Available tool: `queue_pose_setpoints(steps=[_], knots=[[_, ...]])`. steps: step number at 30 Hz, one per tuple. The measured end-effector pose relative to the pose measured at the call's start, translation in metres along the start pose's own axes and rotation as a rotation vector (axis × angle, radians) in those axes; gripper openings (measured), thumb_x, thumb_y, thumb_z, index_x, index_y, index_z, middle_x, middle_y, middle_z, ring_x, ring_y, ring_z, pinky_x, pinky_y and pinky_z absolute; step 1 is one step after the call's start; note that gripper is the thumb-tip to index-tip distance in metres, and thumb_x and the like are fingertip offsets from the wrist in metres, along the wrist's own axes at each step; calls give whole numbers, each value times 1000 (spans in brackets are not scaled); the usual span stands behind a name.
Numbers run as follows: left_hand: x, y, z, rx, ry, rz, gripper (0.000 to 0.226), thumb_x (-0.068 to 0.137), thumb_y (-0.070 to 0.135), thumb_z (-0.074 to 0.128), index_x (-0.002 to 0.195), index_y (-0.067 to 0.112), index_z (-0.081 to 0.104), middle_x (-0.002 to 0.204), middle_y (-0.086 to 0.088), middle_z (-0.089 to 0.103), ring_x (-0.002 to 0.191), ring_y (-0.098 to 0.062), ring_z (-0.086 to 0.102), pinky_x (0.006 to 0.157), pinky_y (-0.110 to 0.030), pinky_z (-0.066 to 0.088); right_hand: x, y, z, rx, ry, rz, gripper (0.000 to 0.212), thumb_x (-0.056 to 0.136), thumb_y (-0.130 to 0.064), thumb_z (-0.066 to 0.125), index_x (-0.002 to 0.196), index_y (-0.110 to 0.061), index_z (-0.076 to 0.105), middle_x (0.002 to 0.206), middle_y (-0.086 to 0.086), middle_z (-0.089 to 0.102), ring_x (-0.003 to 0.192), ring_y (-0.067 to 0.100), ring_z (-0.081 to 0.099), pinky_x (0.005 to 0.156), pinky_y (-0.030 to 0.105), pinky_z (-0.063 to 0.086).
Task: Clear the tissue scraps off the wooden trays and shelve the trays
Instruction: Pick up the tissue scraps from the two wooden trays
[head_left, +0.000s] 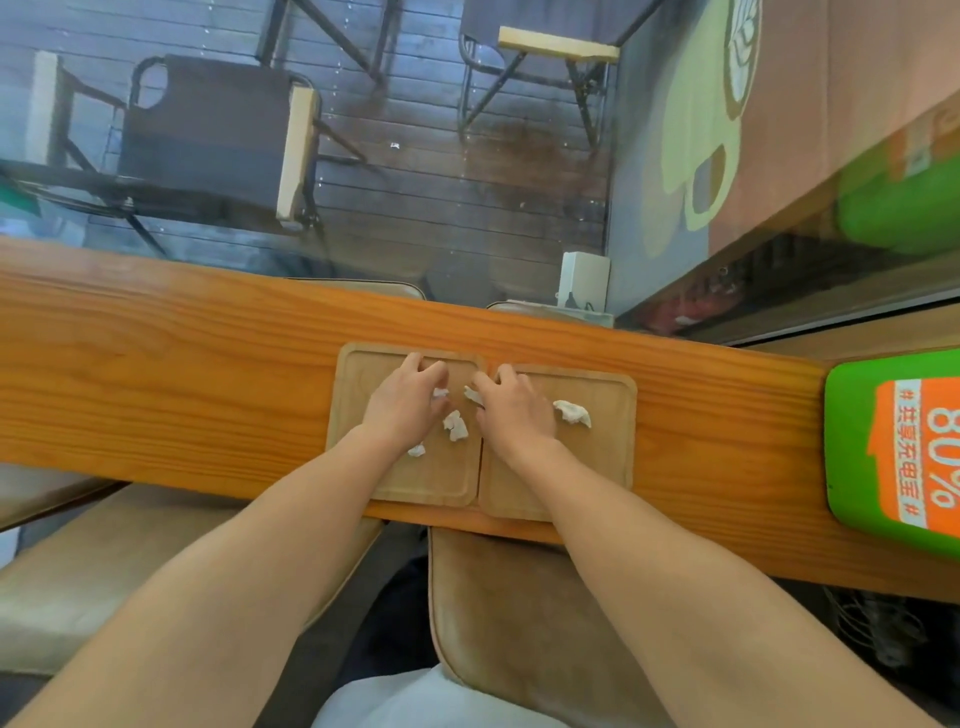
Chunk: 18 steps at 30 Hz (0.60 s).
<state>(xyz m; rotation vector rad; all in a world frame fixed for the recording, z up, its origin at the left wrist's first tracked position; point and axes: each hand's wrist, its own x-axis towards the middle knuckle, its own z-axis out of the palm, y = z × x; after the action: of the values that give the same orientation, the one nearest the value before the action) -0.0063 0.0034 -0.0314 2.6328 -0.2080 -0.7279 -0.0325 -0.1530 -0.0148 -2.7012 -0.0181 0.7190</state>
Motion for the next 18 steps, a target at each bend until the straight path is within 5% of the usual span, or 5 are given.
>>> queue_pose_setpoints(steps=[10, 18], knots=[[-12, -20, -10, -56, -62, -46, 5, 95, 14, 54, 99, 11, 52, 100, -8, 56, 91, -28, 52, 77, -37, 44, -5, -1, 1, 188, -66, 77, 4, 93, -13, 46, 90, -14, 48, 93, 7, 48, 83, 30, 50, 64, 35, 35], [-39, -18, -29, -6, -111, -82, 16, 97, 9, 44, 108, 8, 55, 108, -7, 54, 96, -27, 52, 79, -34, 42, -26, 6, -9, 523, -31, 304, 13, 94, -18, 48, 81, -13, 48, 93, 5, 50, 77, 20, 45, 61, 30, 35]])
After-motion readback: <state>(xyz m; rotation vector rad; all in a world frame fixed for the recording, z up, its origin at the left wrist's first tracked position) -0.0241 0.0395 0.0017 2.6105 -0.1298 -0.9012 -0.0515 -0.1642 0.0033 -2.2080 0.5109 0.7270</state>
